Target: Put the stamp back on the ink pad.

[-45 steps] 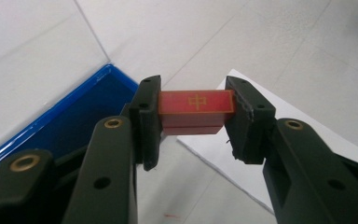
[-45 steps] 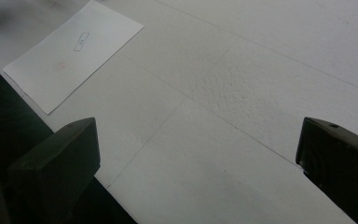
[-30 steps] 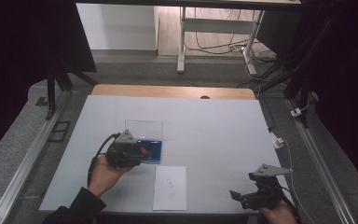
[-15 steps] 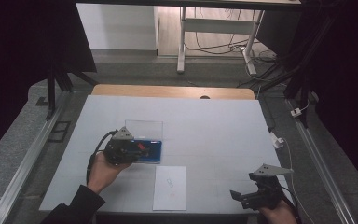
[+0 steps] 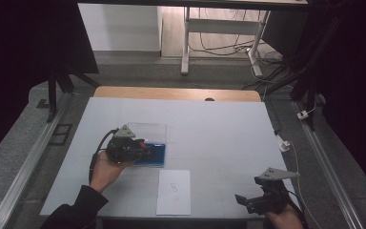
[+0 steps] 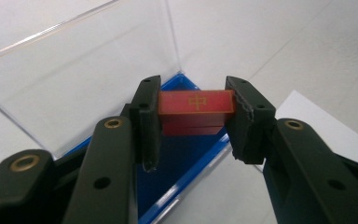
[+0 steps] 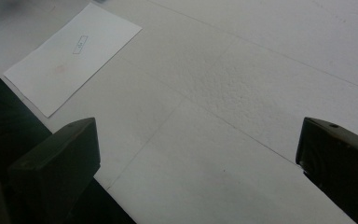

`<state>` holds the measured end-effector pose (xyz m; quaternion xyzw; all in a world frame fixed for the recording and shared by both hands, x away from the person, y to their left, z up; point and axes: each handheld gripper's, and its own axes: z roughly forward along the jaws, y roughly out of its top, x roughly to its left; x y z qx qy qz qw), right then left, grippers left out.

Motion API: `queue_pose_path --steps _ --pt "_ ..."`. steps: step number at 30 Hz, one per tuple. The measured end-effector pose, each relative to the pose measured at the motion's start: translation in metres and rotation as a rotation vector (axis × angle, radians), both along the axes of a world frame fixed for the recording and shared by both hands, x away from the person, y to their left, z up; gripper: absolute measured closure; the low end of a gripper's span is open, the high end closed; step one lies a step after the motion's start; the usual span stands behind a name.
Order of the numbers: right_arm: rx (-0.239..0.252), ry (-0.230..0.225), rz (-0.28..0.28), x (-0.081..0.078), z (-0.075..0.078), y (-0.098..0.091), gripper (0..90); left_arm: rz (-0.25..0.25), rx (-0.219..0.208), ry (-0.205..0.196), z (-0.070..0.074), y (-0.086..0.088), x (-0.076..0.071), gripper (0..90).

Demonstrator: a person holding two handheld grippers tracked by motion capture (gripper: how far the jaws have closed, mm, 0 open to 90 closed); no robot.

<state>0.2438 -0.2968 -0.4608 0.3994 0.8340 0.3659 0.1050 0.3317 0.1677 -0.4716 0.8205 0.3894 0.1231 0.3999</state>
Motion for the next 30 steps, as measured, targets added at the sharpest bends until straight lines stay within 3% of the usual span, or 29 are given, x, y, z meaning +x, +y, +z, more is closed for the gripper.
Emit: queue_pose_path --steps 17,30 --pt "-0.011 0.006 0.001 0.0 0.0 0.001 0.0 0.026 0.053 0.034 -0.019 -0.003 0.02 58.2" --pt "-0.013 0.002 0.003 -0.001 0.0 0.001 0.1 0.031 0.105 0.064 -0.029 -0.007 0.025 58.2"
